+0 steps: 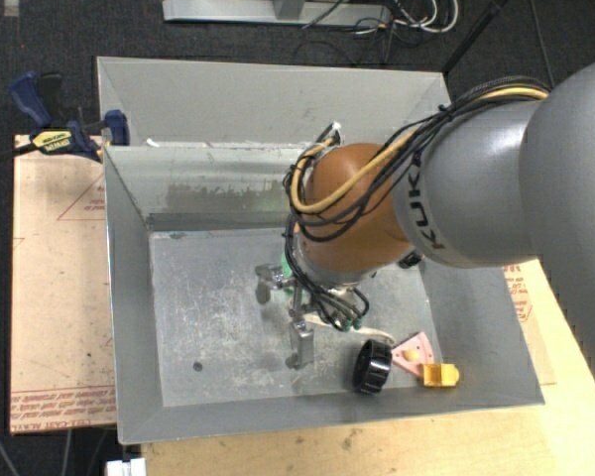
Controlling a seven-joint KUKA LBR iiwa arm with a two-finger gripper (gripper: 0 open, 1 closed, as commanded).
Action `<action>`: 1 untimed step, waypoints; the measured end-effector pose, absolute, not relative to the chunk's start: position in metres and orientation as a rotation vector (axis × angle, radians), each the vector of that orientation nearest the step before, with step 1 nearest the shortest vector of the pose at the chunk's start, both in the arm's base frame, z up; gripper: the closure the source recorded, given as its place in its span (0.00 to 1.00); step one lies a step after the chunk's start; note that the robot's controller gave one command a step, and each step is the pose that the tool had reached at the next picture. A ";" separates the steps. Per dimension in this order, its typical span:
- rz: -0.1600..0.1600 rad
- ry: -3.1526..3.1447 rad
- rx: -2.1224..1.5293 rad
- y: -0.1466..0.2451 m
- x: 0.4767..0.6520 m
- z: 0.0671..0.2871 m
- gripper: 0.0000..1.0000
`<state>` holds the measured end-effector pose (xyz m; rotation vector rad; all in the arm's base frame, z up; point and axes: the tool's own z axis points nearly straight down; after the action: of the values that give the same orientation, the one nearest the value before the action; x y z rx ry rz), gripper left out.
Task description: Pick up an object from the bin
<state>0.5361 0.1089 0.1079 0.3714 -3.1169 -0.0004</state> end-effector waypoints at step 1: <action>-0.003 -3.128 0.328 0.069 0.563 0.113 0.00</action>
Offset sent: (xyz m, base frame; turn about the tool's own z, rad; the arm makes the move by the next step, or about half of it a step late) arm 0.0622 -0.0669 -0.0379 -0.0693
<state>0.5632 0.0686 0.1133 0.3278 -3.1279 -0.0030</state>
